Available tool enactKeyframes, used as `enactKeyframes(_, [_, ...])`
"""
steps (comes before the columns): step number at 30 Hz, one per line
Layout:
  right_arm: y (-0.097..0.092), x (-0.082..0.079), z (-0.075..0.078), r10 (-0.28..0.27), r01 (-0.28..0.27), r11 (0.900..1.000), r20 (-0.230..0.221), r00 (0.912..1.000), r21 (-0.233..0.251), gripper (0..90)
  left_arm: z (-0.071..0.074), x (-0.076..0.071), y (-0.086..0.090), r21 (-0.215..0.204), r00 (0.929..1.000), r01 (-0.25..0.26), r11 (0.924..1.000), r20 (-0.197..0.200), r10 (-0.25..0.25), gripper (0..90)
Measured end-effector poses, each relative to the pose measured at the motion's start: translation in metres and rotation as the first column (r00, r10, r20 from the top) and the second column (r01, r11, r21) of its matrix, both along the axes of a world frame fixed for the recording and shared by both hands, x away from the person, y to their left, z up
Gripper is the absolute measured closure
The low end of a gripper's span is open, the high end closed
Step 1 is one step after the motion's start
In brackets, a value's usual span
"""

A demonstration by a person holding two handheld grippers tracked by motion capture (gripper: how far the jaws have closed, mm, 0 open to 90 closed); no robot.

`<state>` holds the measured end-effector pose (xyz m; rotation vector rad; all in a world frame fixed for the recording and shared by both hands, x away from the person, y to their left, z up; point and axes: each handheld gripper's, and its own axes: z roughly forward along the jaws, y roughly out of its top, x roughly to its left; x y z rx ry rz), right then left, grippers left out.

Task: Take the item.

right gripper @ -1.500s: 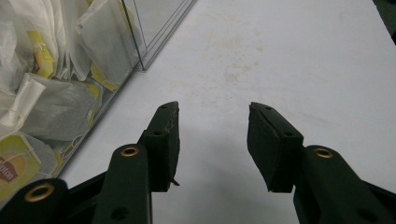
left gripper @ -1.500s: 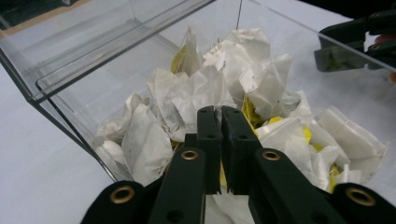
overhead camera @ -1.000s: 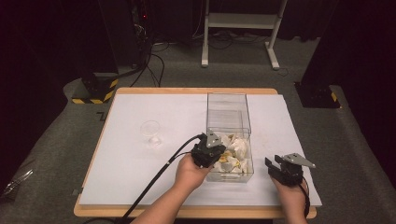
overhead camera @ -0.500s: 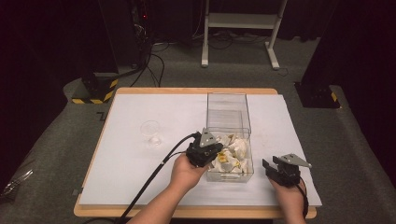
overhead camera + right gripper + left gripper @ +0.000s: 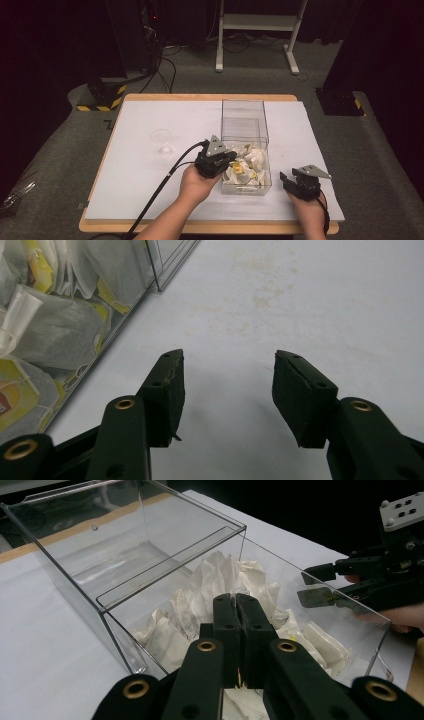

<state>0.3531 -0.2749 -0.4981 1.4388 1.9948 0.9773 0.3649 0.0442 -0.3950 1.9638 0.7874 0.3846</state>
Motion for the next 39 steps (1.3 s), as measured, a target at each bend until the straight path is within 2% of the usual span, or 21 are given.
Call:
enactKeyframes(8, [0.001, 0.000, -0.001, -0.002, 0.002, 1.0000, -0.002, 1.0000, -0.005, 47.3, 0.005, -0.003, 0.009, -0.018, 0.9999, -0.007, 0.9998, 0.013, 0.007, 88.2])
enactKeyframes(12, [0.001, -0.001, -0.001, 0.020, -0.020, 0.9998, -0.001, 0.9998, -0.007, 47.4, 0.008, -0.004, 0.016, -0.031, 0.9998, -0.012, 0.9994, 0.016, 0.012, 88.2])
enactKeyframes(17, [0.003, 0.000, -0.002, 0.021, -0.021, 0.9995, -0.012, 0.9997, -0.024, 47.4, 0.012, -0.004, 0.027, -0.047, 0.9995, -0.026, 0.9985, 0.019, 0.027, 88.2])
enactKeyframes(20, [0.003, 0.001, -0.002, 0.023, -0.024, 0.9996, -0.024, 0.9994, -0.014, 47.9, 0.013, -0.004, 0.033, -0.065, 0.9992, -0.034, 0.9973, 0.018, 0.035, 88.2])
enactKeyframes(24, [0.002, 0.002, -0.003, 0.023, -0.023, 0.9997, -0.027, 0.9994, -0.010, 47.9, 0.014, -0.003, 0.039, -0.060, 0.9989, -0.040, 0.9974, 0.021, 0.042, 88.2])
enactKeyframes(28, [0.004, 0.002, -0.003, 0.026, -0.027, 0.9992, -0.035, 0.9991, -0.029, 47.9, 0.016, -0.003, 0.045, -0.071, 0.9984, -0.052, 0.9962, 0.020, 0.053, 88.2])
enactKeyframes(39, [0.006, 0.003, -0.004, 0.032, -0.034, 0.9985, -0.049, 0.9983, -0.044, 46.7, 0.023, -0.001, 0.063, -0.084, 0.9962, -0.078, 0.9934, 0.032, 0.081, 88.1])
